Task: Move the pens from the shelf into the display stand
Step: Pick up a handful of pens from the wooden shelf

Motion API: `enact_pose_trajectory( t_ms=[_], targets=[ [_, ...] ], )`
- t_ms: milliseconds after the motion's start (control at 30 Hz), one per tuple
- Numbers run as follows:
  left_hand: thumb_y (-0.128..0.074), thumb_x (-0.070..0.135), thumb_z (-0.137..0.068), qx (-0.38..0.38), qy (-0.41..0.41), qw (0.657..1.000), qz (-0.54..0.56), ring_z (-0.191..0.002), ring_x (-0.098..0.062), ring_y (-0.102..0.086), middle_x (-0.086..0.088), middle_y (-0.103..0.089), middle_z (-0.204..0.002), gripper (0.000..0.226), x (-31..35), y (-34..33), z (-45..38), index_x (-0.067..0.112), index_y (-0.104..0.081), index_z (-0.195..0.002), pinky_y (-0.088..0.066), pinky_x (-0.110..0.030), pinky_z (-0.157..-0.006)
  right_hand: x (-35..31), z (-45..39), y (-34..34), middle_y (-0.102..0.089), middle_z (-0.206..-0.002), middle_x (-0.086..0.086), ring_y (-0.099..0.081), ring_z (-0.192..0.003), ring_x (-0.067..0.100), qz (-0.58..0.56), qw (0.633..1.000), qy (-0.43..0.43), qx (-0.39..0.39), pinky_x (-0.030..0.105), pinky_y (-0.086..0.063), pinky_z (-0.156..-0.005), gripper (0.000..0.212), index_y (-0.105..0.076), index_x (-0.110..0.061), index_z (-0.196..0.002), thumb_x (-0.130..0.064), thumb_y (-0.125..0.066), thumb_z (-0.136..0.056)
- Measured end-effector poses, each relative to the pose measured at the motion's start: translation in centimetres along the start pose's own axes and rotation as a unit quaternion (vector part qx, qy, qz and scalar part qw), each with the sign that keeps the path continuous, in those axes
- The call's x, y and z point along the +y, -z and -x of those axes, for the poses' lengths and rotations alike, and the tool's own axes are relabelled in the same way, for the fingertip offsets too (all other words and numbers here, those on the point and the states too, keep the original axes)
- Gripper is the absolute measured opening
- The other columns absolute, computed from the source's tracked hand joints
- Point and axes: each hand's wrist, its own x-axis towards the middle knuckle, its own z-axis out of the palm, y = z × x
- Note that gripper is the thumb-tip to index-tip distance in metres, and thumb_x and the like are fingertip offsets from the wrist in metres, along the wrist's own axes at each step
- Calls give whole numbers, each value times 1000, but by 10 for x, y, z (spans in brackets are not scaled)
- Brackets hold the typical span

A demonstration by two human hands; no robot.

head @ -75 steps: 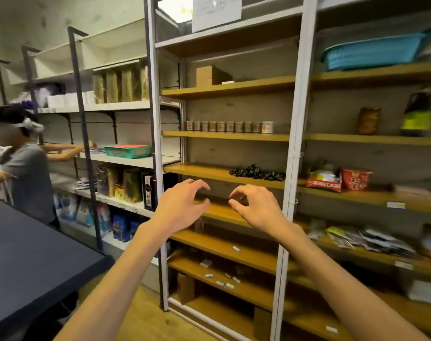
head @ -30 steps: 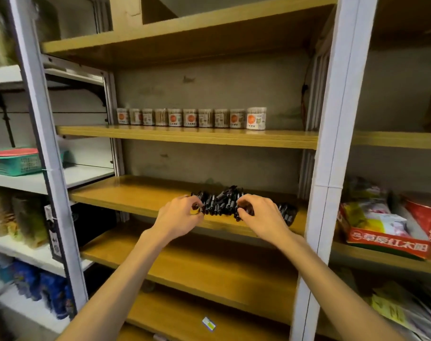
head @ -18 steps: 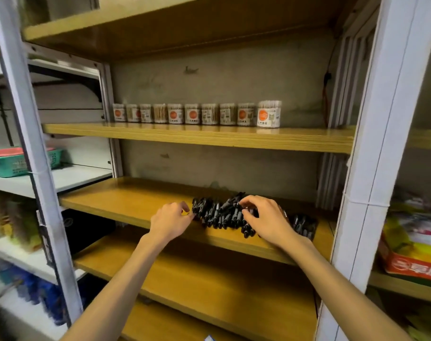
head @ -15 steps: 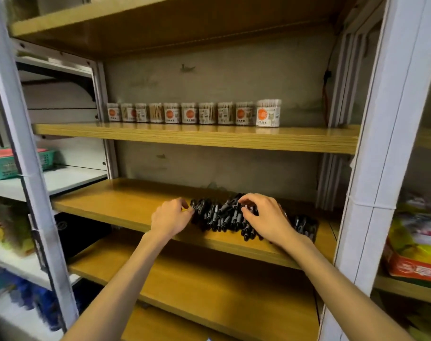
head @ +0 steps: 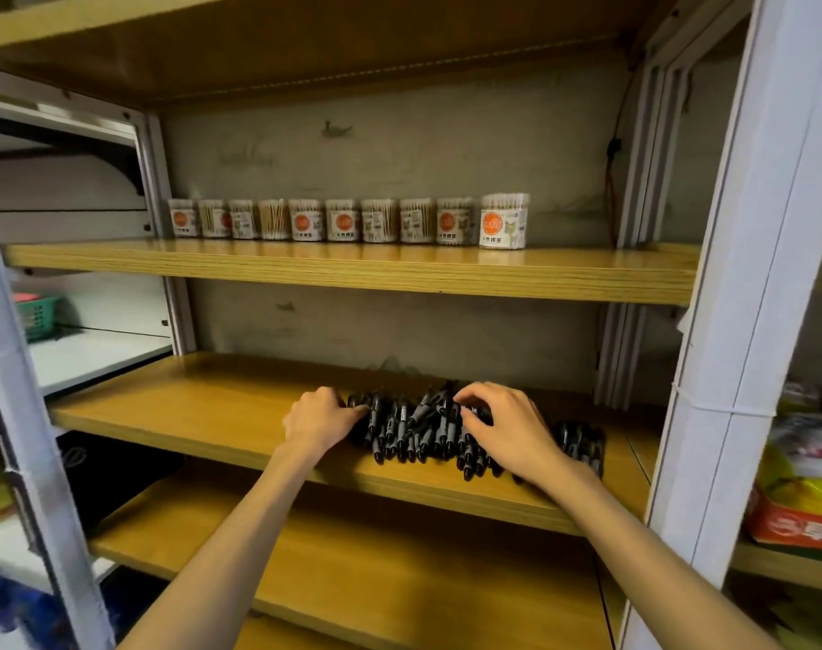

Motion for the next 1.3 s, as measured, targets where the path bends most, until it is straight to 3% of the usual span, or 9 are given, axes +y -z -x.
enact_pose_trajectory(
  t_ms=[233, 367, 533, 633, 767, 933, 1133, 1200, 1300],
  targets=[
    [-59, 49, -97, 34, 20, 999, -19, -77, -24, -65, -4, -67, -82, 40, -7, 0, -8, 12, -64, -85, -56, -34, -70, 0, -3, 1, -64, -127, -13, -54, -123, 11, 2, 1000, 3, 3, 36, -44, -103, 22, -65, -31, -121, -29, -58, -101],
    [-52, 56, -98, 49, 40, 998, -26, -75, -22, -63, -3, -65, -80, 48, -7, -2, -10, 13, -59, -78, -54, -32, -71, 1, -5, 2, -64, -126, -13, -54, -124, 12, 5, 1000, 1, 2, 37, -44, -105, 22, -65, -32, -121, -29, -57, -101],
    [-55, 64, -94, -4, 37, 996, -79, -85, -23, -64, -4, -66, -90, 53, -1, -4, -17, 12, -61, -93, -53, -31, -74, 1, -9, 6, -64, -130, -12, -54, -126, 12, 6, 1000, 1, 0, 40, -45, -107, 22, -66, -31, -121, -29, -57, -101],
    [-42, 72, -94, -24, 45, 996, -72, -87, -23, -62, -5, -65, -93, 67, 2, -4, -21, 8, -63, -102, -47, -31, -74, 1, -11, 6, -63, -131, -12, -53, -127, 11, 10, 1000, -1, 2, 38, -45, -106, 22, -66, -32, -121, -30, -57, -101],
    [-38, 85, -85, -51, 50, 996, -60, -91, -25, -63, -7, -68, -99, 82, 5, -4, -25, 8, -64, -96, -46, -32, -76, 4, -11, 6, -64, -129, -13, -54, -124, 10, 14, 1000, 1, 5, 35, -43, -104, 21, -66, -32, -120, -30, -58, -101],
    [-45, 73, -93, -71, 44, 996, -24, -109, -32, -60, -13, -65, -120, 72, 6, -4, -33, 7, -62, -115, -42, -35, -84, 9, -10, 5, -65, -127, -14, -57, -120, 8, 19, 1000, 4, 8, 30, -43, -99, 19, -67, -33, -117, -30, -59, -100],
    [-53, 73, -89, -49, 53, 995, -63, -74, -18, -54, 1, -57, -78, 60, -1, -6, -36, 13, -58, -93, -38, -28, -63, 14, -12, 9, -66, -125, -15, -57, -121, 7, 23, 1000, 1, 10, 33, -45, -102, 20, -67, -34, -117, -31, -59, -99],
    [-53, 71, -91, -54, 50, 995, -69, -78, -19, -58, 0, -59, -81, 58, -2, -6, -37, 13, -60, -94, -42, -29, -67, 15, -12, 9, -67, -124, -15, -58, -120, 7, 23, 1000, 2, 11, 33, -45, -100, 20, -68, -33, -117, -30, -59, -99],
    [-51, 66, -94, -76, 42, 992, -91, -97, -26, -64, -6, -66, -103, 58, 0, -4, -40, 11, -62, -108, -51, -34, -86, 15, -13, 8, -67, -124, -14, -58, -120, 7, 25, 1000, 4, 9, 32, -45, -100, 20, -67, -33, -117, -30, -59, -99]
  ],
)
